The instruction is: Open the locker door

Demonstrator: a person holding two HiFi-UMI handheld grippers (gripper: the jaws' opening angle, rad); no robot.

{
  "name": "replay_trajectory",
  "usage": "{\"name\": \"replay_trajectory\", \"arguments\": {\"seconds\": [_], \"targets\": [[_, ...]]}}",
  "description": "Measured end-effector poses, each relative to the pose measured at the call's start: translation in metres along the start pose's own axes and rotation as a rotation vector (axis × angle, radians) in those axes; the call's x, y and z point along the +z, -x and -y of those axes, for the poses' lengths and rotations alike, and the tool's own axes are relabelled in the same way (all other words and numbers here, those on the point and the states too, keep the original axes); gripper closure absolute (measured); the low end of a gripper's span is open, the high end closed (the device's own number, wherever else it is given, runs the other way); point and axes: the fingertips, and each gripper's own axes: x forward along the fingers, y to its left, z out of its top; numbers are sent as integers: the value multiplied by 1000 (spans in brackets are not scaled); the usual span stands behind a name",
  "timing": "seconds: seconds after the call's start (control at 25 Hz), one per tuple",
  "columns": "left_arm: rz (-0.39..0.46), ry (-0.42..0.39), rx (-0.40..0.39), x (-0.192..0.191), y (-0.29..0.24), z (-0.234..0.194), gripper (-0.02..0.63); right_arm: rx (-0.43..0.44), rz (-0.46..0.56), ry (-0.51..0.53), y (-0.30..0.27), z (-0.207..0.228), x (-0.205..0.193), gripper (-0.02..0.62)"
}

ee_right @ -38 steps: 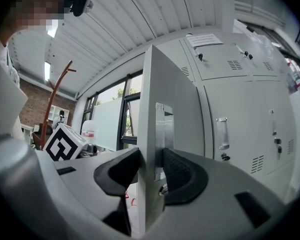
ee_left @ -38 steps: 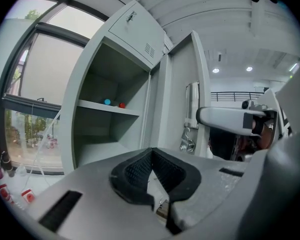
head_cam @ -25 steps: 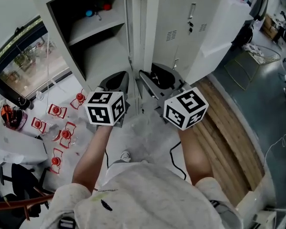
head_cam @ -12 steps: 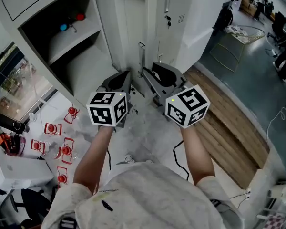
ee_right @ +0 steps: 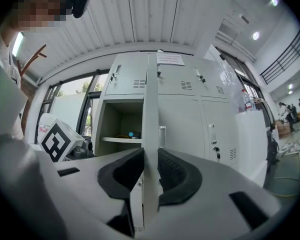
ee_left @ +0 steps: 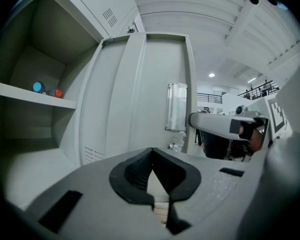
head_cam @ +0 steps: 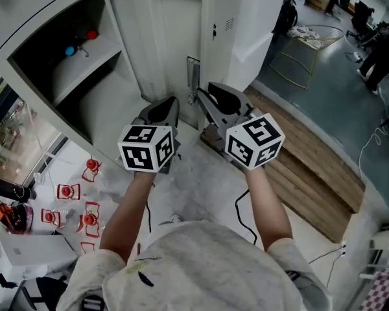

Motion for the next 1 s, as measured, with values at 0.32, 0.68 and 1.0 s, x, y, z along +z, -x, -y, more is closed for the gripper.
{"name": "replay_trajectory", "arguments": {"seconds": [0.32, 0.68, 1.0], "targets": [[2, -3, -46, 1, -13, 1, 600, -67, 25, -11, -1, 24, -1, 512], [6, -3, -56, 4, -20, -10, 600, -147, 33, -30, -8, 50, -1, 511], [5, -4, -75, 3, -23, -13, 600, -188, 27, -27, -14, 62, -2, 511]]}}
